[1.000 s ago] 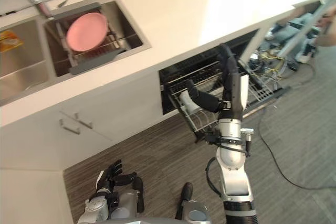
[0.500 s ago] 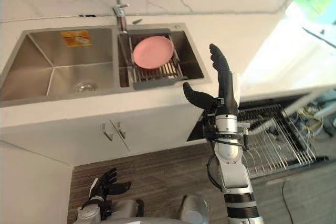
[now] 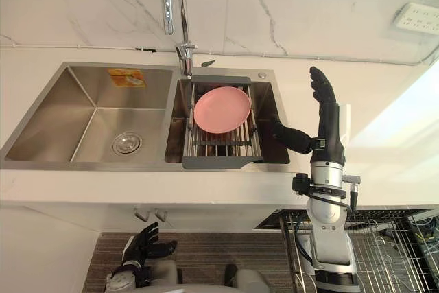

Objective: Walk over to the sink, pick up the cup, carry it to the dishwasher, place the cup inside the dishwasher, then close the dishwasher door

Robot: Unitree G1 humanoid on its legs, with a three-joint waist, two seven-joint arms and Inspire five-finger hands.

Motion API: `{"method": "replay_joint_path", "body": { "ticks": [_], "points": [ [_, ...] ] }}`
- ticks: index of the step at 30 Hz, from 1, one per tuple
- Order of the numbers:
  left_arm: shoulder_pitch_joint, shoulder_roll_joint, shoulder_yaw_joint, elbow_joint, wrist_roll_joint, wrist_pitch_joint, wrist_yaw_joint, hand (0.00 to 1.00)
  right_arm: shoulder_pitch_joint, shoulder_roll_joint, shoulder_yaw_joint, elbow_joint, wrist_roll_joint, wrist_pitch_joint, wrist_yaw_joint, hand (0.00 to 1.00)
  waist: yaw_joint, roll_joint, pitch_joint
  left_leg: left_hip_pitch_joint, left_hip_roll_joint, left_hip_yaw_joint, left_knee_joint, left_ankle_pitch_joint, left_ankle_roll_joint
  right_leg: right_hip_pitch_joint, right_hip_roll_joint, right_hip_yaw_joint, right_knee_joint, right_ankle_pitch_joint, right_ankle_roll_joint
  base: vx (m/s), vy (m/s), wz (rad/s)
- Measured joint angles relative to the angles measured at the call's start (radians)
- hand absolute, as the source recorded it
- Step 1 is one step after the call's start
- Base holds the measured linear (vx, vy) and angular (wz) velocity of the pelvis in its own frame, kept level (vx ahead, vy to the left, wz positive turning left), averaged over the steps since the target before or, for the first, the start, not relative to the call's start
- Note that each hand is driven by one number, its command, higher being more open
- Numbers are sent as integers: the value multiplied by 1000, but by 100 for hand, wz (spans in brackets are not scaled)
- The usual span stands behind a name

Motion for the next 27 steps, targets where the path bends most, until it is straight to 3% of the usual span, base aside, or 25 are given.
{"method": "replay_joint_path", "body": {
  "ticks": [1,5,12,13,27],
  "points": [
    [2,11,-11,1,9,1,-1,90,2,15,0,2,-2,1,2,90,-6,-16,-3,18,-30,4,-42,19,14,12,-24,5,-31,9,14,68,161,4],
    [1,13,-19,0,15,4,-3,90,2,16,3,2,-38,1,9,90,-5,-18,1,44,-82,9,-85,39,43,44,-69,38,-82,24,40,22,149,13],
    [4,19,-17,3,16,3,0,90,2,16,36,14,-46,1,40,90,-10,-20,0,67,-90,53,-125,46,52,41,-76,110,-114,31,52,-19,39,-19],
    [-8,25,-18,42,16,2,2,90,3,-13,71,125,-69,25,61,90,-31,-33,-9,91,-105,30,-245,135,39,26,-77,109,-166,82,62,0,0,0],
    [7,25,17,42,16,3,8,90,3,-4,71,125,-135,33,40,90,-29,-31,-25,128,-99,46,-288,148,38,50,-87,103,-177,82,62,5,0,-1]
  ]
}}
